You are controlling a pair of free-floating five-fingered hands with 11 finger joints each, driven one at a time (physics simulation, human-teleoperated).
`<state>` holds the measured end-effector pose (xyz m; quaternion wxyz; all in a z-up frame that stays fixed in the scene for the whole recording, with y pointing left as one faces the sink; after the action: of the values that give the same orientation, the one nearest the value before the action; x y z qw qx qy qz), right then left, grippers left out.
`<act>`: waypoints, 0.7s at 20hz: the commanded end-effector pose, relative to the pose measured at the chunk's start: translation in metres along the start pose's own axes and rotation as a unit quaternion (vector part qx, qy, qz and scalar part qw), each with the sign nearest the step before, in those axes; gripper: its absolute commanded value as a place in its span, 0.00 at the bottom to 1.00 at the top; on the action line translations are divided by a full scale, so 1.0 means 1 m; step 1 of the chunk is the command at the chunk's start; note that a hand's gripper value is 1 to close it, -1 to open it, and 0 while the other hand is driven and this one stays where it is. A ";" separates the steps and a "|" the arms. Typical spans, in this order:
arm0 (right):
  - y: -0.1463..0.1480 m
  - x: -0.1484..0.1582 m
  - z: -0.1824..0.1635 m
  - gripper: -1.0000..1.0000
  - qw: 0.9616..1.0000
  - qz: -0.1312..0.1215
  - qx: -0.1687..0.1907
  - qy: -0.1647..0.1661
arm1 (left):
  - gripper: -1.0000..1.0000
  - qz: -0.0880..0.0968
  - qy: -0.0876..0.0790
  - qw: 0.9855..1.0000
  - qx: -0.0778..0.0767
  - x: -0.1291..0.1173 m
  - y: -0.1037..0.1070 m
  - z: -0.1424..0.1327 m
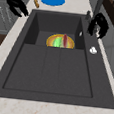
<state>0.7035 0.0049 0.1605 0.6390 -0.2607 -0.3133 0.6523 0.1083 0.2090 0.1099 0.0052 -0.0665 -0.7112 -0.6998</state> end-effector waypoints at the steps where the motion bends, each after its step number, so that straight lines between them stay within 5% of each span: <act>1: 0.024 -0.005 -0.012 1.00 1.000 -0.009 0.000 0.001 | 0.50 0.000 0.000 1.000 0.000 0.000 0.000 0.000; 14: 0.021 -0.013 -0.015 1.00 0.998 -0.036 -0.035 -0.030 | 0.50 0.000 0.000 1.000 0.000 0.000 0.000 0.000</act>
<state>0.7046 -0.0056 0.1523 0.6367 -0.2552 -0.3596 0.6325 0.1083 0.2090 0.1099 0.0052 -0.0665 -0.7112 -0.6998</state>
